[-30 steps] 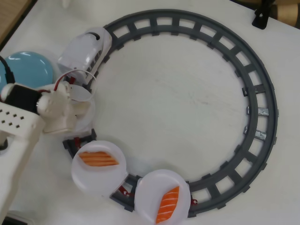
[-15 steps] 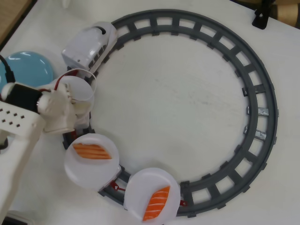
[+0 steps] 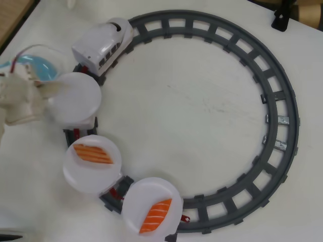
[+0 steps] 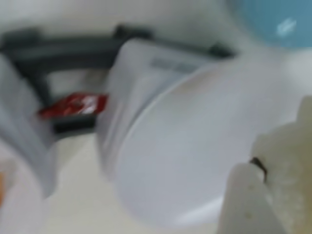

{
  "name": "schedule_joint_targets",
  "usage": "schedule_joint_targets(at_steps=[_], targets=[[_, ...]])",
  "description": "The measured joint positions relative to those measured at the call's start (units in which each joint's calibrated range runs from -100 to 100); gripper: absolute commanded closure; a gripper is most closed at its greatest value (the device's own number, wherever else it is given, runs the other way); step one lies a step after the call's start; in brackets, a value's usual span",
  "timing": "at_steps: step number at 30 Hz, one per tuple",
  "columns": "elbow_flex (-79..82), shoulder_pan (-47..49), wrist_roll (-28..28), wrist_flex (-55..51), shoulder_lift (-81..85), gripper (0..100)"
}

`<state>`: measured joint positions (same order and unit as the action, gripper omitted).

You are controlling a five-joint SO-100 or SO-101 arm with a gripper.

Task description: Pick up the sushi from the Shinkansen and put it on the blue dish

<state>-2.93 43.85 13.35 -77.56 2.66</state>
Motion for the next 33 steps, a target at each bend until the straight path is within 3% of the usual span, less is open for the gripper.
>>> schedule_joint_targets(at_steps=[7,23,30,33], targets=[[-0.3,9.3,-2.0,1.9,-4.7,97],[-0.3,14.8,-3.2,19.4,-21.2,97],[-0.3,14.8,-3.3,21.4,-23.9,97],[-0.3,14.9,-3.3,21.4,-23.9,92]])
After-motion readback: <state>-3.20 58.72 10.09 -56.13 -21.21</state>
